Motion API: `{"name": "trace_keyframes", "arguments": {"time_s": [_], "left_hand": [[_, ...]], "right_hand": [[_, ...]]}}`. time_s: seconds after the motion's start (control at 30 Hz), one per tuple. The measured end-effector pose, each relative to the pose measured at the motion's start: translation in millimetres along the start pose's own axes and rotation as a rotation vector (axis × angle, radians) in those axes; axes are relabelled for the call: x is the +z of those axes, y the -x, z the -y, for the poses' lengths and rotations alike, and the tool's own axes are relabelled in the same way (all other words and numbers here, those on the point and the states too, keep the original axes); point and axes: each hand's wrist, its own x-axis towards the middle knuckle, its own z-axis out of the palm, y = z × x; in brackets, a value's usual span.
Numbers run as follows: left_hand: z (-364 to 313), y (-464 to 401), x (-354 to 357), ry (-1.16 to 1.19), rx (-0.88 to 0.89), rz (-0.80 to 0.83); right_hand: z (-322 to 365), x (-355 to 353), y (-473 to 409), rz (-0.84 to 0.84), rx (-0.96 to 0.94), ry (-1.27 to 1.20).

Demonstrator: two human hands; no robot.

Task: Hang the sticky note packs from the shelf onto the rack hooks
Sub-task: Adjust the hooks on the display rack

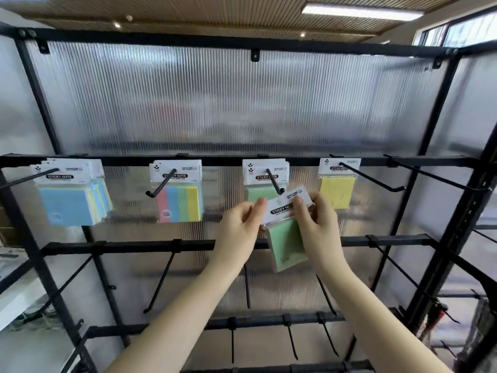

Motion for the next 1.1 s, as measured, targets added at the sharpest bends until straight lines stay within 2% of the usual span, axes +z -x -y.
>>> {"name": "trace_keyframes", "arguments": {"time_s": [0.23,0.37,0.77,0.93,1.1], "left_hand": [[-26,24,-9,0.05,0.217,-0.088],[-38,18,-10,0.08,0.245,-0.123],[-24,1,0,0.012,0.189,-0.167],[-7,-11,6,-0.099,0.153,-0.269],[10,-32,5,-0.136,0.147,-0.324]], "right_hand": [[27,-3,37,-0.009,-0.195,-0.093],[37,-3,33,-0.042,-0.251,-0.09],[26,-1,-1,0.061,-0.158,-0.003],[17,3,-11,0.122,-0.109,-0.005],[6,2,-31,0.135,-0.089,0.114]]}}
